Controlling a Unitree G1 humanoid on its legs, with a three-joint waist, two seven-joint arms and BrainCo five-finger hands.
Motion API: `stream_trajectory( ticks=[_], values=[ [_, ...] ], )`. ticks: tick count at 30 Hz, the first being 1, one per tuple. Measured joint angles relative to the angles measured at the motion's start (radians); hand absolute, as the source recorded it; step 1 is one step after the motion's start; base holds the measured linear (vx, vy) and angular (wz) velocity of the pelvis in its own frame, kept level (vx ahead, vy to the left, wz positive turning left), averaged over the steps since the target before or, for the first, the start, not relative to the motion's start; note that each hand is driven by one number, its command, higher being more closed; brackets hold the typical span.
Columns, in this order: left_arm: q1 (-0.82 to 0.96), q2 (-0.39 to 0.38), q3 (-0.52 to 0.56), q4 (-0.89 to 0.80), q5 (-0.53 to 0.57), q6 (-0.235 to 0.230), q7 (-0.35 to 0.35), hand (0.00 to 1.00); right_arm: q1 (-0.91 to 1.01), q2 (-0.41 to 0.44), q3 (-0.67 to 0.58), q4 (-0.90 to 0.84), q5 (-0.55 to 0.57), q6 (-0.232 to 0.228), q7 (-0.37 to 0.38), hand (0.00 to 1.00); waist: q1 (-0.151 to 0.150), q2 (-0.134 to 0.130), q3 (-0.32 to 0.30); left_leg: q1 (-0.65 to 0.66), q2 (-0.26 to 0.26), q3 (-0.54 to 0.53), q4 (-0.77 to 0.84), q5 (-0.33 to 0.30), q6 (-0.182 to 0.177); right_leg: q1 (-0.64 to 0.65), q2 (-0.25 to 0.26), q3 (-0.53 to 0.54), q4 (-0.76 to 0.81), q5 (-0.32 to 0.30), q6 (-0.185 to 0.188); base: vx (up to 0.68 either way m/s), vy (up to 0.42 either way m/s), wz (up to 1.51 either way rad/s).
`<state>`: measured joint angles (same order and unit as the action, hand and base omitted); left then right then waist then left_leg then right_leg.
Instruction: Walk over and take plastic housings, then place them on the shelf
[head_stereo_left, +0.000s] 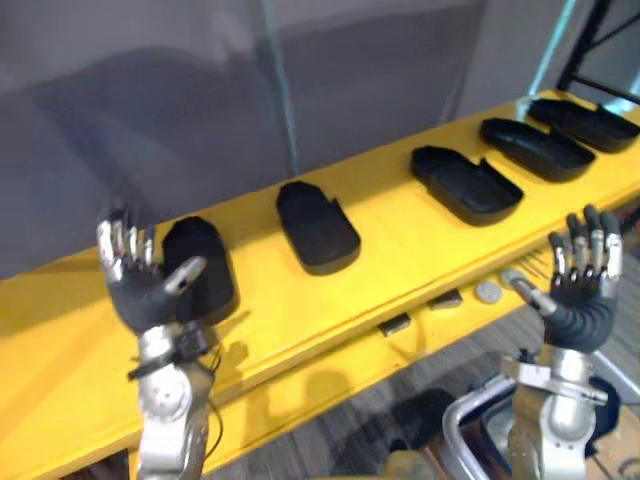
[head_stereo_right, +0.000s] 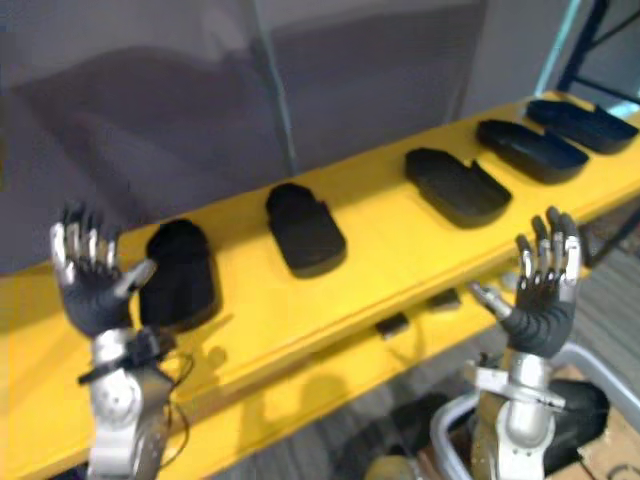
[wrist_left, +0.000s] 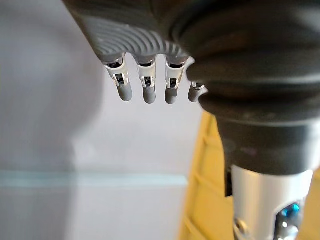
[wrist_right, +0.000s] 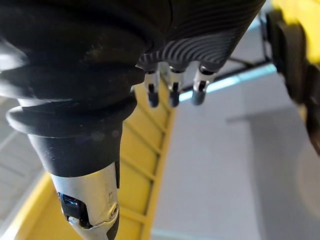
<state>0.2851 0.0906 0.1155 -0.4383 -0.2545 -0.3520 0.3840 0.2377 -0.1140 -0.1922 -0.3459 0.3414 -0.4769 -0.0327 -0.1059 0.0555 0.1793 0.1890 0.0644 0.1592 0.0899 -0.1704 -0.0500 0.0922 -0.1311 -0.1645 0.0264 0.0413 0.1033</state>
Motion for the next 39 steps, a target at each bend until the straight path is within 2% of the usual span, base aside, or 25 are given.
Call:
stream_trajectory(
  ticks=[2,4,7,9,12,13,16,17,18,19,21,23,24,27,28,30,31,32,33,34,36,38,39],
  values=[
    [0.046,-0.006,0.023,0.000,-0.003,-0.024,-0.008,0.00,0.005,0.014,0.000,0.000,-0.002,0.009,0.009,0.00,0.018,-0.008,0.000,0.000,-0.003,-0.014,-0.014,0.010,-0.001,0.010,-0.001,-0.018,-0.018,0.005,-0.001,0.02,-0.013,0.27],
    [0.059,-0.024,0.036,-0.002,-0.004,-0.067,-0.040,0.00,0.004,0.021,0.000,0.002,-0.040,0.024,-0.036,0.00,0.038,-0.014,0.001,-0.002,-0.003,-0.017,-0.018,0.010,-0.001,0.014,-0.001,-0.023,-0.028,0.008,-0.001,0.02,0.003,0.07],
    [0.058,-0.024,0.031,-0.012,-0.004,-0.106,-0.075,0.00,0.002,0.027,0.001,0.007,-0.102,0.059,-0.094,0.00,0.037,-0.019,0.000,-0.002,-0.004,-0.013,-0.027,0.010,-0.001,0.013,-0.001,-0.022,-0.040,0.012,0.000,0.01,0.005,-0.02],
    [0.041,-0.023,0.003,-0.031,-0.004,-0.136,-0.115,0.00,0.008,0.030,0.000,0.014,-0.140,0.090,-0.161,0.00,0.033,-0.025,0.002,-0.002,-0.003,-0.006,-0.030,0.009,-0.001,0.011,0.000,-0.016,-0.050,0.016,0.001,0.04,0.018,-0.09],
    [-0.009,-0.019,-0.064,-0.060,-0.016,-0.158,-0.186,0.00,0.028,0.032,-0.016,0.012,-0.181,0.115,-0.260,0.00,0.027,-0.031,0.001,-0.001,0.002,0.043,-0.047,0.007,-0.005,-0.021,0.011,0.031,-0.056,0.024,0.001,0.05,0.028,-0.39],
    [-0.019,-0.018,-0.081,-0.061,-0.018,-0.163,-0.195,0.00,0.031,0.034,-0.029,0.011,-0.182,0.119,-0.273,0.00,0.022,-0.032,0.002,-0.001,0.004,0.054,-0.046,0.004,-0.006,-0.027,0.014,0.042,-0.057,0.027,0.001,0.05,0.018,-0.56],
    [-0.067,-0.016,-0.157,-0.060,-0.025,-0.170,-0.201,0.00,0.102,0.042,-0.127,-0.018,-0.158,0.128,-0.308,0.00,-0.025,-0.034,0.001,0.006,0.013,0.122,-0.045,-0.015,-0.016,-0.060,0.037,0.108,-0.054,0.029,-0.001,0.05,0.016,-0.67],
    [-0.089,-0.013,-0.184,-0.058,-0.044,-0.170,-0.200,0.00,0.153,0.054,-0.171,-0.040,-0.116,0.122,-0.306,0.00,-0.049,-0.036,0.002,0.019,0.018,0.154,-0.045,-0.020,-0.019,-0.069,0.047,0.136,-0.053,0.031,-0.003,0.07,0.012,-0.74],
    [-0.111,-0.010,-0.215,-0.051,-0.058,-0.169,-0.192,0.00,0.203,0.070,-0.206,-0.057,-0.067,0.102,-0.297,0.00,-0.073,-0.038,0.003,0.027,0.020,0.182,-0.043,-0.021,-0.020,-0.073,0.055,0.162,-0.052,0.031,-0.003,0.06,0.005,-0.73],
    [-0.123,-0.007,-0.222,-0.044,-0.059,-0.169,-0.186,0.00,0.231,0.081,-0.223,-0.070,-0.043,0.088,-0.294,0.00,-0.084,-0.038,0.004,0.036,0.021,0.192,-0.044,-0.021,-0.020,-0.073,0.058,0.173,-0.051,0.031,-0.004,0.04,-0.013,-0.71],
    [-0.171,0.012,-0.274,-0.021,-0.051,-0.164,-0.139,0.00,0.329,0.124,-0.258,-0.101,0.007,0.029,-0.280,0.00,-0.132,-0.038,0.006,0.058,0.028,0.239,-0.044,-0.022,-0.021,-0.079,0.067,0.221,-0.046,0.029,-0.006,0.02,-0.015,-0.62],
    [-0.216,0.020,-0.294,-0.008,-0.050,-0.148,-0.105,0.00,0.387,0.165,-0.261,-0.111,0.044,-0.018,-0.246,0.00,-0.157,-0.036,0.008,0.058,0.028,0.249,-0.043,-0.022,-0.021,-0.099,0.074,0.242,-0.030,0.027,-0.009,-0.02,-0.023,-0.43],
    [-0.232,0.019,-0.295,-0.005,-0.049,-0.137,-0.084,0.00,0.405,0.181,-0.258,-0.111,0.059,-0.034,-0.225,0.00,-0.158,-0.034,0.009,0.058,0.028,0.266,-0.043,-0.022,-0.021,-0.111,0.079,0.254,-0.023,0.027,-0.009,-0.06,-0.036,-0.42],
    [-0.246,0.021,-0.289,0.005,-0.040,-0.114,-0.017,0.00,0.412,0.197,-0.242,-0.111,0.088,-0.067,-0.156,0.00,-0.154,-0.031,0.016,0.053,0.019,0.255,-0.011,-0.028,-0.011,-0.131,0.084,0.282,-0.005,0.025,-0.009,-0.07,-0.029,-0.28],
    [-0.238,0.020,-0.283,0.005,-0.038,-0.100,0.010,0.00,0.399,0.188,-0.213,-0.111,0.094,-0.072,-0.128,0.00,-0.143,-0.032,0.022,0.032,0.015,0.206,0.042,-0.039,0.008,-0.133,0.081,0.307,-0.001,0.026,-0.009,-0.07,-0.028,-0.43],
    [-0.204,0.020,-0.246,-0.008,0.000,-0.092,0.052,0.00,0.345,0.148,-0.144,-0.110,0.093,-0.073,-0.078,0.00,-0.099,-0.028,0.027,-0.040,-0.003,0.059,0.166,-0.069,0.057,-0.167,0.081,0.369,-0.002,0.030,-0.017,-0.10,-0.019,-0.76],
    [-0.191,0.020,-0.234,-0.020,0.001,-0.092,0.061,0.00,0.322,0.129,-0.127,-0.111,0.089,-0.073,-0.070,0.00,-0.089,-0.024,0.036,-0.060,-0.010,0.017,0.194,-0.078,0.069,-0.175,0.083,0.387,-0.007,0.032,-0.017,-0.18,0.030,-0.87],
    [-0.165,0.018,-0.211,-0.046,0.016,-0.093,0.079,0.00,0.268,0.079,-0.104,-0.111,0.076,-0.071,-0.068,0.00,-0.072,-0.008,0.056,-0.091,-0.023,-0.051,0.229,-0.099,0.080,-0.198,0.085,0.408,-0.016,0.034,-0.020,-0.17,0.085,-0.71],
    [-0.143,0.019,-0.194,-0.071,0.042,-0.104,0.092,0.00,0.214,0.030,-0.093,-0.111,0.074,-0.068,-0.068,0.00,-0.066,0.021,0.074,-0.108,-0.027,-0.080,0.231,-0.124,0.077,-0.223,0.091,0.416,-0.020,0.038,-0.021,-0.15,0.088,-0.59],
    [-0.133,0.019,-0.188,-0.088,0.048,-0.111,0.100,0.00,0.187,0.010,-0.088,-0.111,0.074,-0.067,-0.070,0.00,-0.063,0.033,0.081,-0.117,-0.028,-0.080,0.224,-0.137,0.075,-0.239,0.091,0.415,-0.017,0.050,-0.020,-0.13,0.129,-0.35],
    [-0.130,0.018,-0.146,-0.125,0.104,-0.169,0.136,0.00,0.090,-0.025,-0.074,-0.111,0.065,-0.064,-0.078,0.00,-0.052,0.050,0.134,-0.122,-0.052,-0.081,0.177,-0.161,0.046,-0.293,0.071,0.420,-0.004,0.106,0.007,-0.15,0.129,-0.19],
    [-0.124,0.019,-0.118,-0.139,0.133,-0.209,0.177,0.00,0.044,-0.041,-0.059,-0.111,0.033,-0.062,-0.081,0.00,-0.040,0.028,0.186,-0.141,-0.071,-0.070,0.190,-0.160,0.045,-0.312,0.048,0.423,-0.002,0.122,0.020,-0.18,0.059,-0.13],
    [-0.123,0.019,-0.108,-0.143,0.158,-0.219,0.204,0.00,0.025,-0.053,-0.058,-0.111,0.016,-0.062,-0.083,0.00,-0.034,0.024,0.202,-0.161,-0.082,-0.069,0.201,-0.161,0.047,-0.325,0.040,0.422,-0.003,0.127,0.015,-0.16,0.044,-0.05]
  ],
)
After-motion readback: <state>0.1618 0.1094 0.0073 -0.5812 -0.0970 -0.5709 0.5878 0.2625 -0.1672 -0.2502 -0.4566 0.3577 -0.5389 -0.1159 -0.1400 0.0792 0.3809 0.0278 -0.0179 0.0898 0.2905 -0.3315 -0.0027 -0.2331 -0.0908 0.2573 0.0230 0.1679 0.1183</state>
